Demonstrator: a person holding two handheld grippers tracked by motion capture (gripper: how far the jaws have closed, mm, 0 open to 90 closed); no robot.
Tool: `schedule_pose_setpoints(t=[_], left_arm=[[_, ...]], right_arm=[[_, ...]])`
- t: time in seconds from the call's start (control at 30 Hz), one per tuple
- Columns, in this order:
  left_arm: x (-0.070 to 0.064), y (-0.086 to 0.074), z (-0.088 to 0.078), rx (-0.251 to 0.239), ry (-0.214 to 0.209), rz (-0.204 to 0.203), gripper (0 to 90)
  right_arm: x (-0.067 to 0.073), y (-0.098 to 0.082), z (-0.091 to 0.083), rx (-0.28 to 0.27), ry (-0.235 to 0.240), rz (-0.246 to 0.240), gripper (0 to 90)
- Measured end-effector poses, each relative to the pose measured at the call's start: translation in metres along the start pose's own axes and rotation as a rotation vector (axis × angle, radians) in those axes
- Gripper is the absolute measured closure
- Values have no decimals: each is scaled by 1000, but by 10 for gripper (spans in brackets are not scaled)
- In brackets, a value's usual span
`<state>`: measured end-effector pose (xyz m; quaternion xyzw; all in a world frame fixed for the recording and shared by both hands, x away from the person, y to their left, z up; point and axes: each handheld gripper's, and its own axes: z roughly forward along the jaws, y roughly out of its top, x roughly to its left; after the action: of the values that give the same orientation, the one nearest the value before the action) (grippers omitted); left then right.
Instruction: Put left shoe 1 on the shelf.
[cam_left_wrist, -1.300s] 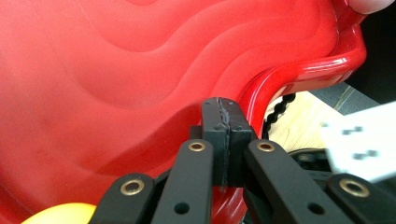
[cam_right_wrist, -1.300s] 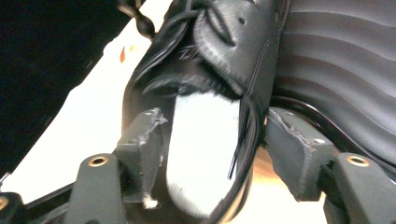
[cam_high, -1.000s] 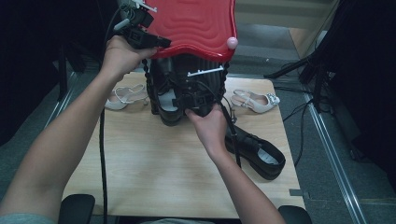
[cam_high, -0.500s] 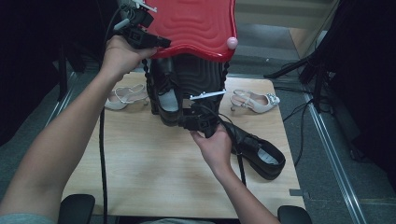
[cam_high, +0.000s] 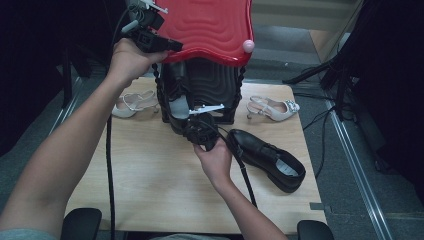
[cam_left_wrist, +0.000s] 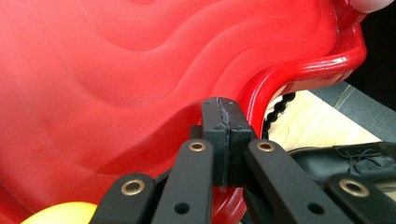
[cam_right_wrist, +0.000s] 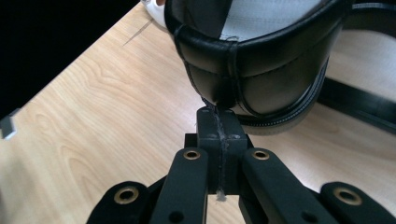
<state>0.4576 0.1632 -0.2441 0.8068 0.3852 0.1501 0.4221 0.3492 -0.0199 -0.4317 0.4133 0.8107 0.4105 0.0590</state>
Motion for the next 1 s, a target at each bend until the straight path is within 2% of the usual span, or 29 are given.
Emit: schedule_pose_setpoints(t=[0.1, 0.13, 0.47, 0.53, 0.6, 0.67, 0.7, 0.77, 0.8, 0.83, 1.0], left_arm=[[0, 1, -1, 17, 2, -1, 900], [0, 1, -1, 16, 8, -5, 900], [0, 1, -1, 17, 9, -5, 900], [-1, 1, -2, 19, 11, -4, 900], [-1, 0, -2, 14, 10, -5, 900], [-1, 0, -2, 14, 10, -5, 900], [-1, 0, -1, 13, 11, -5, 900], [0, 0, -1, 11, 12, -3, 900], [0, 0, -1, 10, 12, -2, 900], [-1, 0, -2, 11, 11, -5, 900], [-1, -1, -1, 9, 13, -7, 900]], right_arm=[[2, 2, 3, 0, -17, 0, 900], [2, 4, 3, 1, -8, 13, 900], [2, 12, 1, 5, 5, 23, 900], [1, 16, -5, -23, 0, 28, 900], [0, 24, -12, -70, -43, 15, 900], [-3, 29, -13, -65, -40, 25, 900], [-7, 35, -10, -35, -49, 29, 900], [-10, 36, -3, -16, -59, 34, 900], [-12, 36, 0, -10, -49, 39, 900], [-14, 36, 1, -23, -31, 46, 900], [-14, 43, 8, -42, -39, 42, 900]])
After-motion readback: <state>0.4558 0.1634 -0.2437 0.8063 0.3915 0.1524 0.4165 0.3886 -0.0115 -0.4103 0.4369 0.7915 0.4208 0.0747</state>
